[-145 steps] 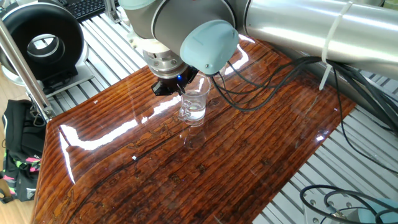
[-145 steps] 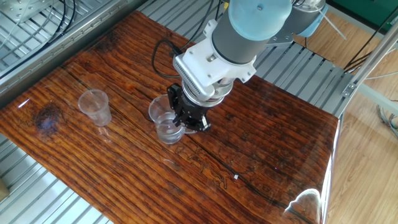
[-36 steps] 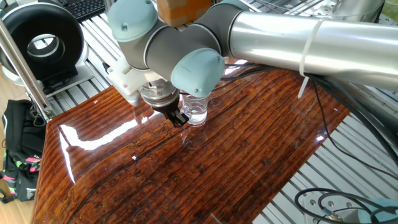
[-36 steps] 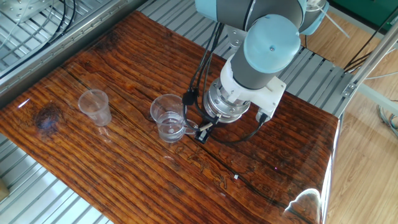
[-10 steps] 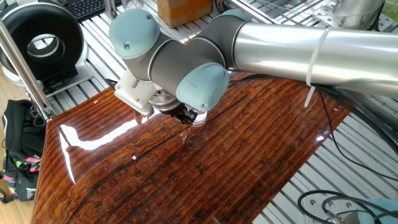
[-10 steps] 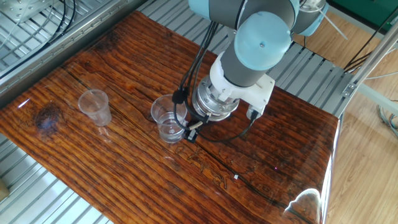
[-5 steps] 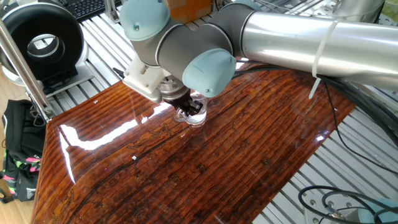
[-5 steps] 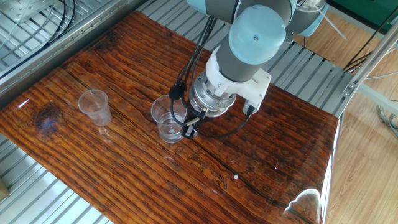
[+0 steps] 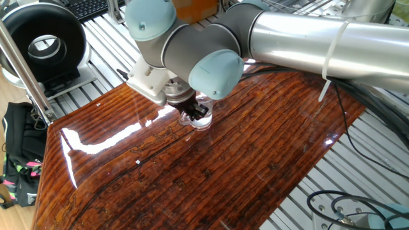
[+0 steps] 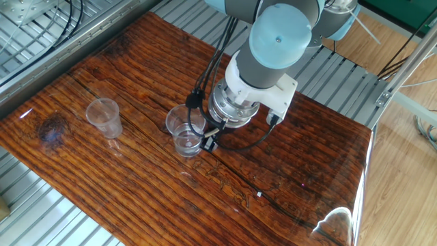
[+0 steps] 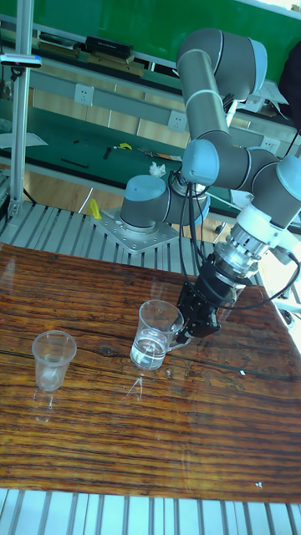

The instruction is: Pour the water from one cup into another empty cup

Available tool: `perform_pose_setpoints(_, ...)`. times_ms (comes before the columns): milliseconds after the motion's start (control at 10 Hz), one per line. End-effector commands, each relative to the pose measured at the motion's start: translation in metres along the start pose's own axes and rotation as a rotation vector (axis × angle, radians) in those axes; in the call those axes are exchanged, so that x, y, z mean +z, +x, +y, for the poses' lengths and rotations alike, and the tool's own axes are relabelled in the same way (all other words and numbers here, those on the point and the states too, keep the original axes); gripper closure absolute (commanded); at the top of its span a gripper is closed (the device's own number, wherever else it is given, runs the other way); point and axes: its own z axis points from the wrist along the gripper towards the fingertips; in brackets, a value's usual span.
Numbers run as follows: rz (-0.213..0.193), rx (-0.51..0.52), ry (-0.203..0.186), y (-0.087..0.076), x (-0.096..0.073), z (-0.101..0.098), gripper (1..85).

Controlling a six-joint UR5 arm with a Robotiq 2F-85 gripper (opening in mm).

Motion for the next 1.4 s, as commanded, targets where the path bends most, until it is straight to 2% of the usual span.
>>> perform_pose_setpoints(0,-0.012,0.025,-0.008,-0.003,-0.001,0.002,52.0)
perform_pose_setpoints(300,-0.013,0.038,-0.004,-0.003,-0.001,0.001,56.0)
perform_pose_setpoints(500,-0.01,0.073,0.026,-0.002,-0.001,-0.007,73.0)
perform_pose_setpoints(600,-0.012,0.088,0.03,-0.003,-0.001,-0.007,80.7)
perform_pose_setpoints(700,-0.01,0.089,0.034,-0.002,-0.001,-0.008,83.7)
perform_pose_setpoints(900,-0.012,0.083,0.031,-0.003,0.0,-0.007,83.7)
perform_pose_setpoints(1300,-0.032,0.03,-0.008,-0.009,-0.001,0.002,84.0)
